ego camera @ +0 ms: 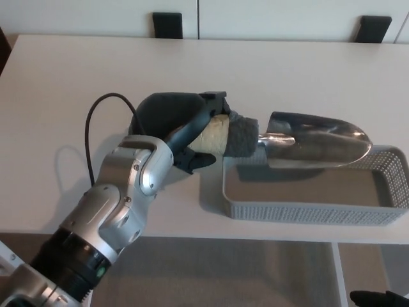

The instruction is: The robot walks towards a desk on which a shovel is kept on the left hand side and a container is kept on the right hand side. The robot picks up the shovel using its left hand and places it in the container.

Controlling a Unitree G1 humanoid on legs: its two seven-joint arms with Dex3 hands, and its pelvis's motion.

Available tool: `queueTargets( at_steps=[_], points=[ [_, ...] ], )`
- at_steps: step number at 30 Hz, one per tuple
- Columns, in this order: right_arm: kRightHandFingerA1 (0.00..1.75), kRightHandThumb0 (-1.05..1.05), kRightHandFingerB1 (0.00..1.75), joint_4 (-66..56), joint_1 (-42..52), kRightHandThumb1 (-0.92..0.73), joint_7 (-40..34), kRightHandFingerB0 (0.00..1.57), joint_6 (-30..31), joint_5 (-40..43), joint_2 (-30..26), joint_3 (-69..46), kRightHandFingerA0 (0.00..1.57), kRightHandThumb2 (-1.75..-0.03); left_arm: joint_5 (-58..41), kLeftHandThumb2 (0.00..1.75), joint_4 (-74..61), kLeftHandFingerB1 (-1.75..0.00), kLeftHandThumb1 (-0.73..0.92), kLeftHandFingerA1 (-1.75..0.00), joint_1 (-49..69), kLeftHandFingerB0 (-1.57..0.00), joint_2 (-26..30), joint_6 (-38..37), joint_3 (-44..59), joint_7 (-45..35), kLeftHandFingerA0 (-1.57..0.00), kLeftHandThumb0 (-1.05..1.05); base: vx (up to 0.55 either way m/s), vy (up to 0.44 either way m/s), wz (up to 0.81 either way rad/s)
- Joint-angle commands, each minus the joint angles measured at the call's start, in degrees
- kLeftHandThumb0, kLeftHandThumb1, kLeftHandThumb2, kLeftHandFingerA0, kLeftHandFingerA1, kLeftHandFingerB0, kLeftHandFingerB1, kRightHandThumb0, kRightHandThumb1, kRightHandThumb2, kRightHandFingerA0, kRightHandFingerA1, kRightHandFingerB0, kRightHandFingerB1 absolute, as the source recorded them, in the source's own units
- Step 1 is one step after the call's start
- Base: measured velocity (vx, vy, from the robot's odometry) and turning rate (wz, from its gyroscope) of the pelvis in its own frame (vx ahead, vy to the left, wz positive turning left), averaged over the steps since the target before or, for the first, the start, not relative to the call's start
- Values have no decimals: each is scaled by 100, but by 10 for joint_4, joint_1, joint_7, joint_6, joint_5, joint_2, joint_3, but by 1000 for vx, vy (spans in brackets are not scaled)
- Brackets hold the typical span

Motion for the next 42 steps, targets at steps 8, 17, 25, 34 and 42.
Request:
queueTargets(
  at_steps=[8, 17, 25, 34, 42],
  points=[
    [52, -31, 46, -4, 4, -66, 3, 51, 9, 4, -8, -5, 61, -59, 32, 65, -37, -97, 81, -168, 16, -63, 30, -75, -32, 34, -76, -30, 0, 0, 0],
    [52, -31, 46, -5, 3, -64, 2, 50, 13, 5, -8, -7, 60, -59, 56, 68, -78, -84, 82, -163, -1, -65, 14, -49, -66, -18, -77, -33, 0, 0, 0],
    [54, -30, 47, -1, -1, -60, 13, 50, -6, 1, -16, -1, 57, -57, 97, 105, -86, 0, 67, 0, -49, 0, -1, 31, -117, -185, 0, -105, 0, 0, 0],
    [52, -26, 46, 2, -9, -61, 9, 50, -6, -7, -19, 1, 59, -57, 111, 108, -78, 0, 69, 0, -73, 0, -24, 45, -133, -220, 0, -103, 0, 0, 0],
    [53, -27, 47, 3, -3, -59, 9, 51, -4, -7, -22, 3, 58, -57, 46, 110, -246, -1, 70, 0, -46, 0, 16, 42, -43, -267, 0, -105, 0, 0, 0]
  ],
)
